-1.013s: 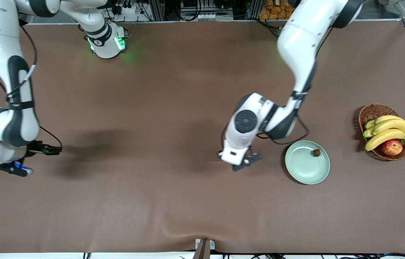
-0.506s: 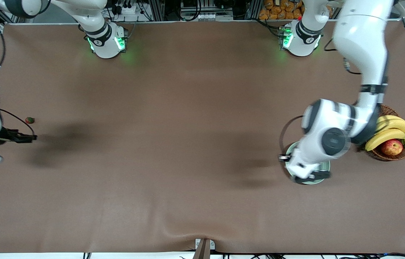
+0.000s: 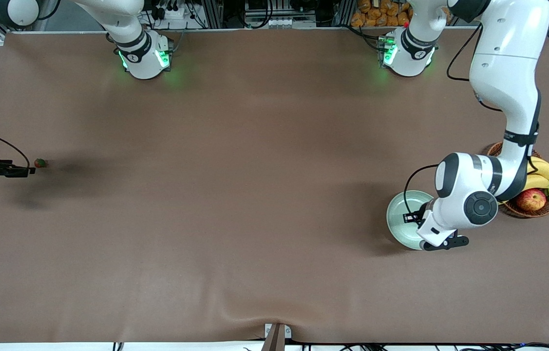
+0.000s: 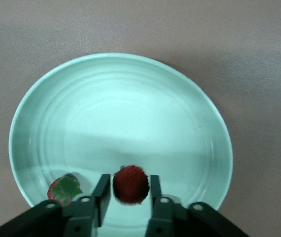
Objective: Collect all strawberries into plate
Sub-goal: 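Place the strawberry on the plate while the right gripper reaches the last strawberry, then grasp the last red strawberry with the right gripper and lift it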
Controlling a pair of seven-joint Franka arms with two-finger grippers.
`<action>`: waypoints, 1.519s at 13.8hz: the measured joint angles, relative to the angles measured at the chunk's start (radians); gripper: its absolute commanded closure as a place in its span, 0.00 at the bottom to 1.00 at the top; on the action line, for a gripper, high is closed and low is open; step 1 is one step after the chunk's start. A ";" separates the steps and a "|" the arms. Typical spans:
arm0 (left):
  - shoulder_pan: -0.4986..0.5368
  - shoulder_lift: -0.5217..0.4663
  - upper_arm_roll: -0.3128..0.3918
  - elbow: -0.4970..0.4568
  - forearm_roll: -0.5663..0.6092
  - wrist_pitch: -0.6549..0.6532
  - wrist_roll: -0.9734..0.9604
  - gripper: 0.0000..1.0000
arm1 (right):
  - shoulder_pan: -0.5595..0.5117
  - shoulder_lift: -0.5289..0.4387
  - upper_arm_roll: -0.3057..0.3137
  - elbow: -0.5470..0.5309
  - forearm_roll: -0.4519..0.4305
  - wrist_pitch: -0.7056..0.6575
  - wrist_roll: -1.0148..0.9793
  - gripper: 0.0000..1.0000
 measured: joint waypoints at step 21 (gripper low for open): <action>-0.027 -0.410 -0.014 0.069 0.000 -0.260 -0.015 0.00 | -0.038 0.045 0.000 -0.097 0.000 0.126 -0.056 1.00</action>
